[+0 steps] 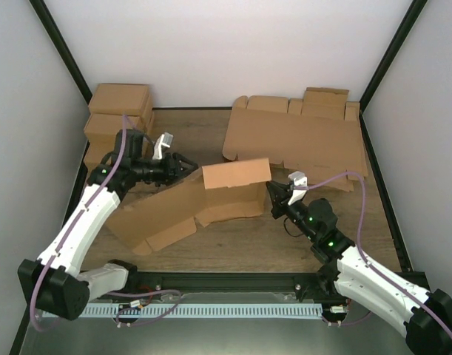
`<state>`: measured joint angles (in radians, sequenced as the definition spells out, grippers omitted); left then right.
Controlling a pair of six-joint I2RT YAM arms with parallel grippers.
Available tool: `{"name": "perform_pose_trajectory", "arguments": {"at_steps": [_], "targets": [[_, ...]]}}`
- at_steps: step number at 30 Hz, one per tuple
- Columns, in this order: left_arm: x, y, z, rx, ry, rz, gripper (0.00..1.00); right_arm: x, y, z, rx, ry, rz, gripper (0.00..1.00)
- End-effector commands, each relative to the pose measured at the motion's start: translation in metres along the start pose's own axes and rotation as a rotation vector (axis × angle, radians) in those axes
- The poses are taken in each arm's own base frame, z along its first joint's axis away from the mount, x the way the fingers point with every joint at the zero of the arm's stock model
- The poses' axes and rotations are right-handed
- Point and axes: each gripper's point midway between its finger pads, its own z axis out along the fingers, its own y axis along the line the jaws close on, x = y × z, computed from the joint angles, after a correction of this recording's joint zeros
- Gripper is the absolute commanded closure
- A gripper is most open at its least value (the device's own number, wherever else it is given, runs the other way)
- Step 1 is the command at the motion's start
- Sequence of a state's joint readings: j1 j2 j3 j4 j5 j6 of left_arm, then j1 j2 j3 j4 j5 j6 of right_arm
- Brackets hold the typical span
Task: Fold the paper box
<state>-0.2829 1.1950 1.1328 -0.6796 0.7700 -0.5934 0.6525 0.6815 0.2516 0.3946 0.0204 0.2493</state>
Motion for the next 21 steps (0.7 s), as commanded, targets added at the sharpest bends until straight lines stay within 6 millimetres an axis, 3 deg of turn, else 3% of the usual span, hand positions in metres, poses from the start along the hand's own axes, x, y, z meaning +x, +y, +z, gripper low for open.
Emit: {"name": "perform_pose_trajectory", "arguments": {"at_steps": [1,8,13,17,21], "targets": [[-0.009,-0.029,-0.007,0.113,-0.129,-0.112,0.49,-0.019,0.014,0.002,-0.050,-0.027,0.016,0.94],[-0.013,-0.033,-0.012,0.148,-0.232,-0.249,0.36,-0.021,0.017,0.006,-0.061,-0.015,0.020,0.93],[-0.019,-0.033,-0.011,0.145,-0.264,-0.309,0.33,-0.024,0.020,0.010,-0.071,0.003,0.019,0.91],[-0.023,-0.034,-0.011,0.137,-0.284,-0.310,0.32,-0.025,0.021,0.008,-0.068,0.019,0.006,0.83],[-0.025,-0.032,-0.013,0.113,-0.299,-0.292,0.32,-0.026,0.021,0.004,-0.061,0.055,-0.007,0.67]]}}
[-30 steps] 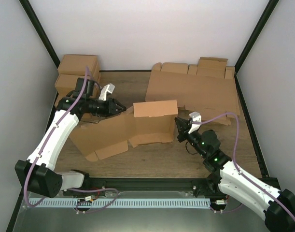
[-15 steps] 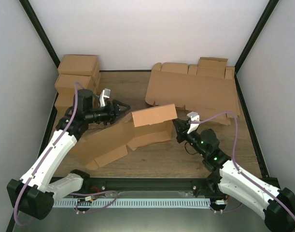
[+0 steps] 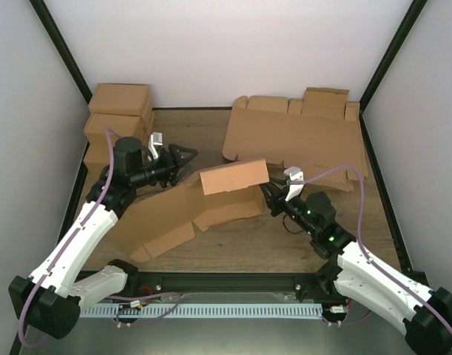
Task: Fold the paper box
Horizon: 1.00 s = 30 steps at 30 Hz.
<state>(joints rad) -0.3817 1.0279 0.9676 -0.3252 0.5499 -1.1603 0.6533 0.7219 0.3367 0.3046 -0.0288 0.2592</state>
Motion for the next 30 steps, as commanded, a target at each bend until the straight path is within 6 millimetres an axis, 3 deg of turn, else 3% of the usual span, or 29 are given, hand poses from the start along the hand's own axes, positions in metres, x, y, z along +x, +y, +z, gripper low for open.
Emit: {"name": "perform_pose_trajectory", "arguments": {"at_steps": [1,7,14,18,23,30], "targets": [[-0.008,-0.007,-0.001,0.002,-0.038,0.018,0.32,-0.019,0.012,-0.005,-0.025,0.010,-0.019,0.60],[-0.007,-0.002,0.001,-0.024,-0.029,0.053,0.32,-0.011,0.014,-0.016,-0.032,0.088,-0.018,0.38],[-0.010,-0.006,0.000,-0.039,-0.036,0.087,0.32,-0.019,0.026,-0.035,-0.075,0.126,-0.003,0.21],[-0.011,-0.006,0.000,-0.040,-0.036,0.094,0.32,-0.030,0.034,-0.045,-0.100,0.138,0.039,0.17],[-0.010,-0.007,0.000,-0.038,-0.032,0.099,0.32,-0.058,0.045,-0.054,-0.123,0.108,0.068,0.15],[-0.009,-0.004,-0.001,-0.047,-0.030,0.101,0.33,-0.132,0.043,-0.045,0.021,0.128,0.232,0.04]]}}
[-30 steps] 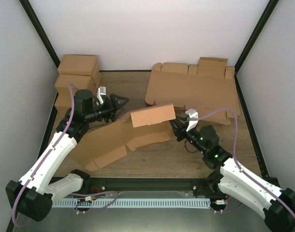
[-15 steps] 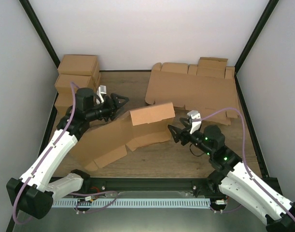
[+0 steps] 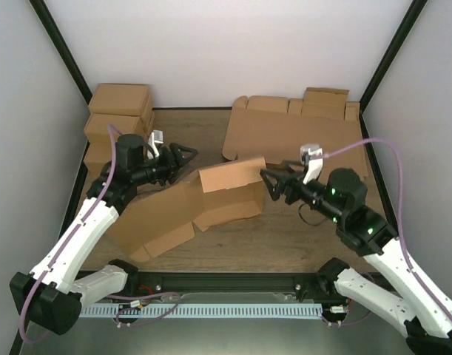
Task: Fold the paper box
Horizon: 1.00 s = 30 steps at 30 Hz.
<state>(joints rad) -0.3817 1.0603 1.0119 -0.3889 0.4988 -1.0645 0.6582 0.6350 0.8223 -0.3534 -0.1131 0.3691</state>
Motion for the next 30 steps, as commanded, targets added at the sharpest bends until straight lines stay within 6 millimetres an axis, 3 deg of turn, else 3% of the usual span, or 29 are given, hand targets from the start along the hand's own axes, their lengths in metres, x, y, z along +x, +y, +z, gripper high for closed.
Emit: {"name": "perform_pose_trajectory", "arguments": {"at_steps": [1,6,10,15,19,24,30], "targets": [[-0.001,-0.010,-0.005,0.015,-0.005,0.032,0.33,-0.041,0.004,0.002,0.104,0.060,0.150,0.03],[0.000,-0.009,-0.006,0.009,-0.009,0.033,0.32,-0.053,0.004,0.036,0.177,0.194,0.236,0.03],[0.000,-0.008,-0.007,0.005,-0.011,0.036,0.32,-0.054,0.005,0.054,0.165,0.200,0.287,0.03],[-0.001,-0.007,-0.006,0.004,-0.013,0.043,0.33,-0.034,-0.015,0.073,0.222,0.258,0.361,0.10],[-0.001,-0.007,-0.006,0.003,-0.015,0.045,0.33,-0.013,-0.028,0.079,0.254,0.317,0.410,0.13],[-0.001,-0.006,-0.006,-0.001,-0.018,0.047,0.33,0.004,-0.028,0.078,0.220,0.339,0.449,0.23],[-0.003,-0.008,-0.006,-0.001,-0.022,0.071,0.32,0.018,-0.027,0.077,0.195,0.357,0.474,0.23]]}}
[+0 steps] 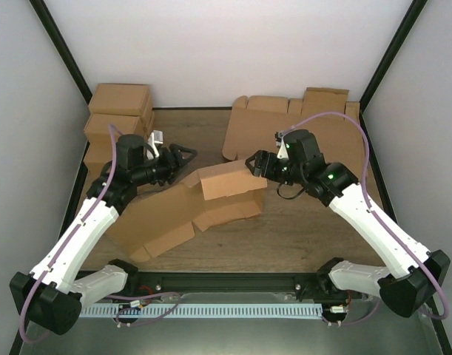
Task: Fold the paper box
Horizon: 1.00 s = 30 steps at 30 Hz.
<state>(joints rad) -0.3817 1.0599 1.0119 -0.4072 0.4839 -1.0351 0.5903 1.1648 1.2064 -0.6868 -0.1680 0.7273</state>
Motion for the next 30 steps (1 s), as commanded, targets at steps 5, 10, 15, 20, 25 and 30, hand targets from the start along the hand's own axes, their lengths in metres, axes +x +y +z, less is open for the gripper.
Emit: {"name": "perform_pose_trajectory", "arguments": {"at_steps": [5,10,15,20,25,30], "targets": [[-0.013,-0.027,-0.013,-0.018,-0.031,0.168,0.24,-0.003,0.014,-0.010,-0.097,-0.035,0.037,0.22],[-0.020,-0.038,-0.027,-0.127,0.002,0.407,0.15,-0.009,0.017,-0.010,-0.100,-0.047,0.026,0.21],[-0.012,-0.029,-0.050,-0.225,0.051,0.608,0.14,-0.012,0.018,-0.010,-0.102,-0.051,0.016,0.21],[-0.003,-0.021,-0.070,-0.258,0.063,0.753,0.15,-0.012,0.020,-0.006,-0.110,-0.043,0.012,0.21],[0.006,-0.026,-0.093,-0.245,0.038,0.896,0.15,-0.011,0.021,-0.001,-0.113,-0.030,0.010,0.21],[0.021,-0.022,-0.097,-0.244,0.073,0.978,0.15,-0.012,0.020,0.001,-0.109,-0.027,0.006,0.21]]}}
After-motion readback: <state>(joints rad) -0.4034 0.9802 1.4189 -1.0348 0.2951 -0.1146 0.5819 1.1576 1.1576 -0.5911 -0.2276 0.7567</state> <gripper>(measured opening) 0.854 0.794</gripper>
